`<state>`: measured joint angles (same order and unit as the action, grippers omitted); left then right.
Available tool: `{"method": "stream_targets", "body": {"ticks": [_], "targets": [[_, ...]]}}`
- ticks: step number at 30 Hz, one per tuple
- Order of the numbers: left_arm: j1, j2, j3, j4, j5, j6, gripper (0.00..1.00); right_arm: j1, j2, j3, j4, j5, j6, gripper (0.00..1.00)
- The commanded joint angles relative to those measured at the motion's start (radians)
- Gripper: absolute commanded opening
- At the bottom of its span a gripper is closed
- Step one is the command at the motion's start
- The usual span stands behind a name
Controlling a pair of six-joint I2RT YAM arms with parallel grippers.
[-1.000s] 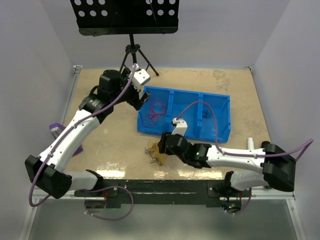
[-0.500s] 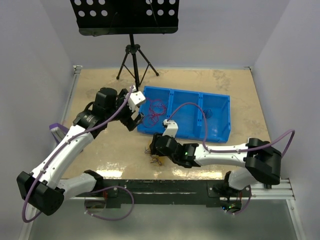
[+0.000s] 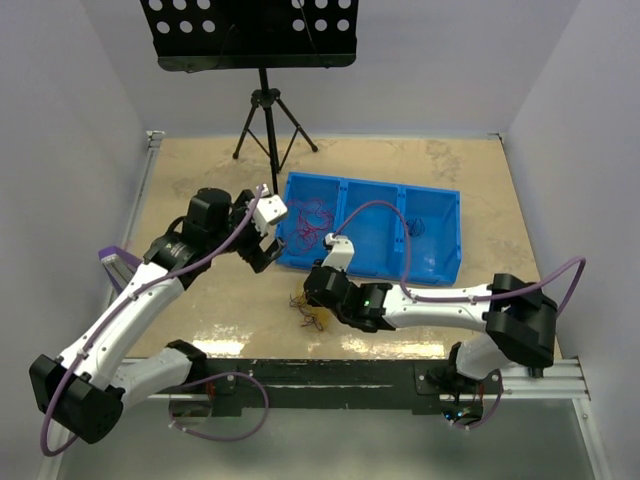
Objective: Untangle the cables
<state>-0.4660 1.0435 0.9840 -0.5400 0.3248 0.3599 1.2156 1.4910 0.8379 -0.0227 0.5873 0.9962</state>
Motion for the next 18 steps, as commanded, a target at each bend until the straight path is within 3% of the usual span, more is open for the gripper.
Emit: {"method": "stream_targets", "body": {"ticks": [1, 9, 18], "targets": [[0.001, -0.026, -0.021, 0.031, 0.028, 0.001, 0.97, 0.004, -0.003, 0.058, -0.017, 0.046, 0.010, 0.01], [0.003, -0.042, -0.047, 0.045, 0.060, -0.042, 1.00, 0.053, -0.116, 0.115, -0.072, 0.083, -0.063, 0.00], [0.004, -0.080, -0.084, 0.048, 0.273, -0.029, 1.00, 0.070, -0.282, 0.151, -0.099, 0.032, -0.151, 0.00]]}}
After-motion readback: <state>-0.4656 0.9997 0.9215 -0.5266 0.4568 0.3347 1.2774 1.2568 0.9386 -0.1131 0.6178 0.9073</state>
